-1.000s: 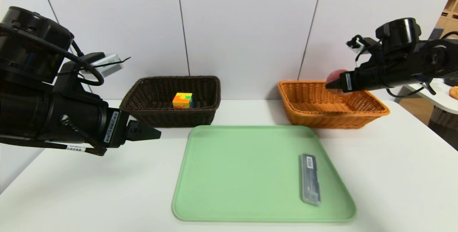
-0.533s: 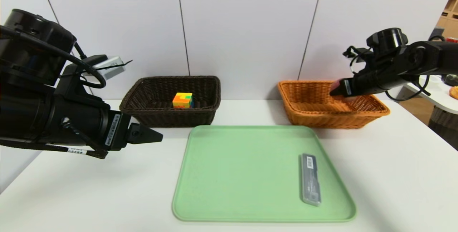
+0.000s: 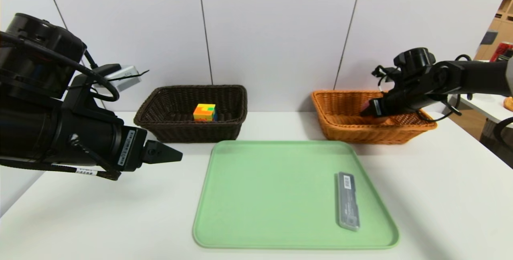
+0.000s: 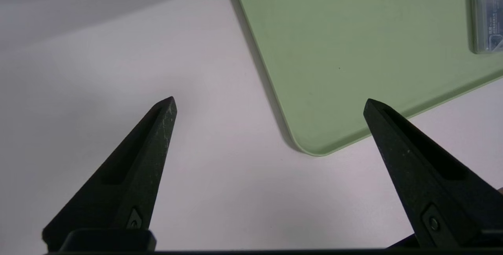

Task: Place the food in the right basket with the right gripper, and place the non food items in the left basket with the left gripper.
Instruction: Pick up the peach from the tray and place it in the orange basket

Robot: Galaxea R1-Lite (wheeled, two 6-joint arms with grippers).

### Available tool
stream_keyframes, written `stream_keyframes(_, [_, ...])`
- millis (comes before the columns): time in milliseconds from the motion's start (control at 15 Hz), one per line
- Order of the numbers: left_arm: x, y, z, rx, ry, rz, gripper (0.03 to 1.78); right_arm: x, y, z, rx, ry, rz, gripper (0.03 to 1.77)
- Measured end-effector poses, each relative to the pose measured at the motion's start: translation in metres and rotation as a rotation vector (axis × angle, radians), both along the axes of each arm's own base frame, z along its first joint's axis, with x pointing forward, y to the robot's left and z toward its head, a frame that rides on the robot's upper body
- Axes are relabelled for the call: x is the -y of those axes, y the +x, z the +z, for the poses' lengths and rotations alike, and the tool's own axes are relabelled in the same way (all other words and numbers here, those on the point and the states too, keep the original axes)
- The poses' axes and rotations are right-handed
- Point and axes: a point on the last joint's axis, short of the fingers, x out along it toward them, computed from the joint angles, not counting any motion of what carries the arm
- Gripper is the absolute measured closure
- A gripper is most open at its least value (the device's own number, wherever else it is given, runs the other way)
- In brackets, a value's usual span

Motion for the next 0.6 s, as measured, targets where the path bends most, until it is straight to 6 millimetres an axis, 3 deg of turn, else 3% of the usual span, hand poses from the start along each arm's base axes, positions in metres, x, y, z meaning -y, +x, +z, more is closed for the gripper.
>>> stream_keyframes(200, [-0.0001, -0.0003, -0.0010, -0.004, 0.001, 0.001, 0.12, -0.0008, 0.0028, -0.0042, -0.005, 0.002, 0.001, 0.48])
stream_keyframes(600, [0.0001, 0.0001, 0.0000, 0.007, -0.004, 0.000, 0.12, -0.0017, 0.0044, -0.0026, 0.003, 0.001, 0.005, 0.27])
